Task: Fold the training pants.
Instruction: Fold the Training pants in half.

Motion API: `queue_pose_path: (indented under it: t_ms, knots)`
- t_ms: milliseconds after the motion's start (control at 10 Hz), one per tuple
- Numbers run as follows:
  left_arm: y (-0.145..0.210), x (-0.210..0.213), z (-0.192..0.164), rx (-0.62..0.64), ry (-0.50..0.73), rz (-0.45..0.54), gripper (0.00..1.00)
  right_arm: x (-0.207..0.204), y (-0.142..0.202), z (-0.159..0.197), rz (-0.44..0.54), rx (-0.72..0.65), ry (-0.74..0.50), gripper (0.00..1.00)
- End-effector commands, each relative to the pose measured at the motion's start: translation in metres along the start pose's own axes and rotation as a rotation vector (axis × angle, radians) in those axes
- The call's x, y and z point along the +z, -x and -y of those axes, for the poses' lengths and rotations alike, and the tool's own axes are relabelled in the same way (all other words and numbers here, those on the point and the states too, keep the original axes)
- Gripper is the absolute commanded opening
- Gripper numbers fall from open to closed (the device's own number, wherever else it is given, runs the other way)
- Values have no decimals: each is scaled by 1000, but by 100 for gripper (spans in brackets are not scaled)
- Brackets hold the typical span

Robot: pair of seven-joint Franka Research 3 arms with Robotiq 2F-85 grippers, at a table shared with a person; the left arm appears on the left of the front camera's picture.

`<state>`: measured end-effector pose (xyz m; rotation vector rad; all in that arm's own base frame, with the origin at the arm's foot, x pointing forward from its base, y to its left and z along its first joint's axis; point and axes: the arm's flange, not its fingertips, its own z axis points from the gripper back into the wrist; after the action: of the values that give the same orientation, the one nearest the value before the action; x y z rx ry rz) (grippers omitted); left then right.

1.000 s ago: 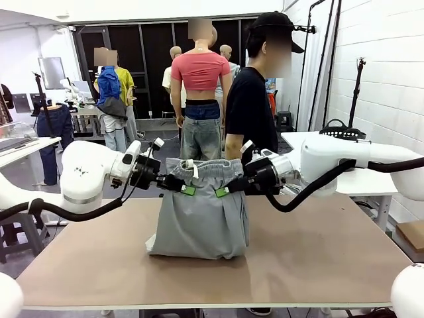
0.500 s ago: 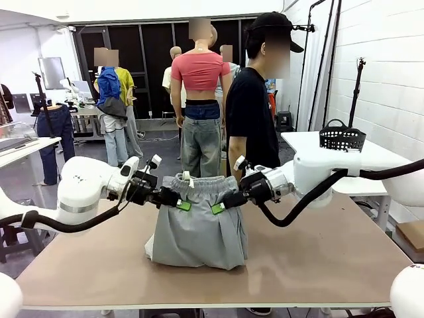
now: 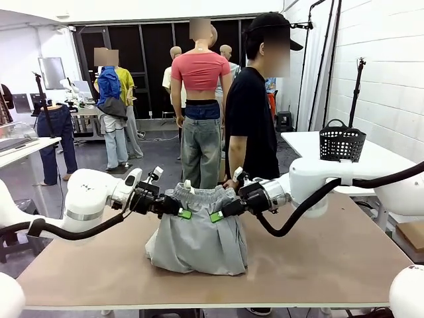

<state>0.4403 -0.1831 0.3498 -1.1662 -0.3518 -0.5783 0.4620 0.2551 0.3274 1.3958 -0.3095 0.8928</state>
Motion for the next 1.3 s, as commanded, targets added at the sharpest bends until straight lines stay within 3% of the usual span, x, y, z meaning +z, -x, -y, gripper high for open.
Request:
queue_pose_path:
  t_ms: [0,300,700,1200]
  knots:
    - [1,-1,0,-4,-11,-10,0,1,0,1,-19,3,40,0]
    - [1,-1,1,0,6,-3,0,1,0,2,6,2,-2,0]
    - [-30,6,-27,169,8,37,0,0,-29,42,57,-167,38,0]
    - [-41,-8,-60,337,-8,-33,0,-1,-37,64,48,-259,111,0]
